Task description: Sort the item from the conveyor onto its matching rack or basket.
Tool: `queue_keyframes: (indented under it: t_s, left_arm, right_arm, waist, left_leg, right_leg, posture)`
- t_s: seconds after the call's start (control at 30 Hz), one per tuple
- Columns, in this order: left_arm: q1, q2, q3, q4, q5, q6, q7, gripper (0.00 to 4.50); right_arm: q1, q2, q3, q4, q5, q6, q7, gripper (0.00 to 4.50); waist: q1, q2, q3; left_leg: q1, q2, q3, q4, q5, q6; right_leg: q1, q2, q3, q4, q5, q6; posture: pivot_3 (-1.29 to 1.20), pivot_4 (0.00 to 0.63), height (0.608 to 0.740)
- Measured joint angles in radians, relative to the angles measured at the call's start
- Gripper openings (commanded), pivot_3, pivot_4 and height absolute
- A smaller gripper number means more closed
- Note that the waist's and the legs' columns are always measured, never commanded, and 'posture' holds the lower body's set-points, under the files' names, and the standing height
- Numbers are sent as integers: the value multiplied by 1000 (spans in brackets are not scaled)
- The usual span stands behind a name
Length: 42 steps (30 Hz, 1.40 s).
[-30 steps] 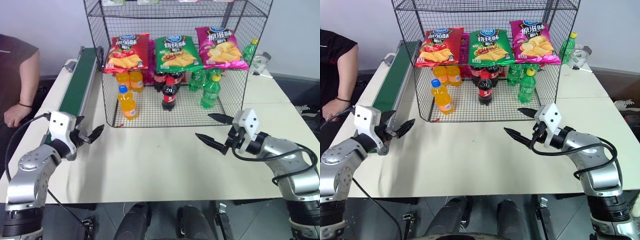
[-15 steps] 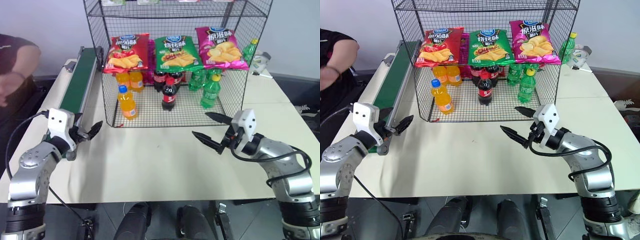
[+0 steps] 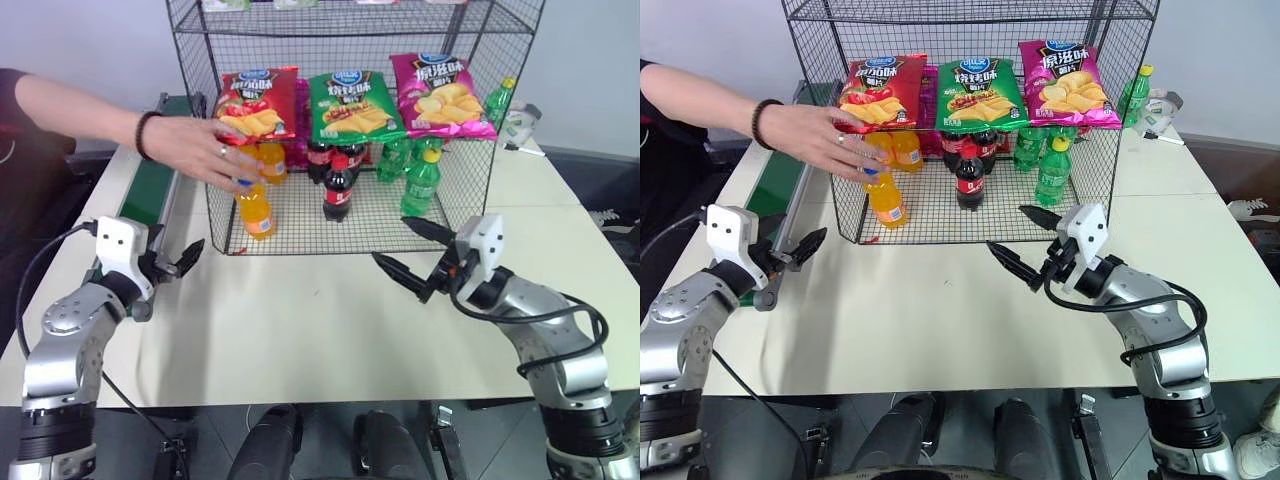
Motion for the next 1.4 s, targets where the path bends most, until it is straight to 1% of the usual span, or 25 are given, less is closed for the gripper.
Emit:
queue_keyframes:
  t_s: [0.33,0.63,1.0,1.23,1.4]
  left_arm:
    - [-19,0,4,8,-2,2,5,4465]
    - [9,-11,15,-18,-9,18,32,4465]
    - [34,-25,105,-18,-11,-4,139,4465]
    - [18,-38,137,-6,50,-30,262,4465]
    - [1,-38,136,31,99,-46,307,4465]
  right_arm:
    - [-25,-7,5,-17,1,20,-7,4500]
    - [-26,-12,5,-7,-6,14,15,4500]
    - [-80,-4,45,70,-30,-16,55,4500]
    - [-127,9,62,137,-48,-52,80,4500]
    - [-139,21,70,155,-56,-69,86,4500]
  waist:
    - [0,0,0]
    - [0,0,0]
    - [-1,0,0]
    - [0,0,0]
    - [0,0,0]
  left_leg:
    - [0,0,0,0,0,0]
    - [0,0,0,0,0,0]
    - [0,0,0,0,0,0]
    - [0,0,0,0,0,0]
    - [0,0,0,0,0,0]
  right_leg:
    - [0,0,0,0,0,0]
    - [0,0,0,0,0,0]
    - [0,0,0,0,0,0]
    - [0,0,0,0,2,3]
    - [-1,0,0,0,2,3]
  posture:
    - [0,150,740]
    - [0,150,740]
    - [0,150,740]
    - [0,150,740]
    - [0,150,740]
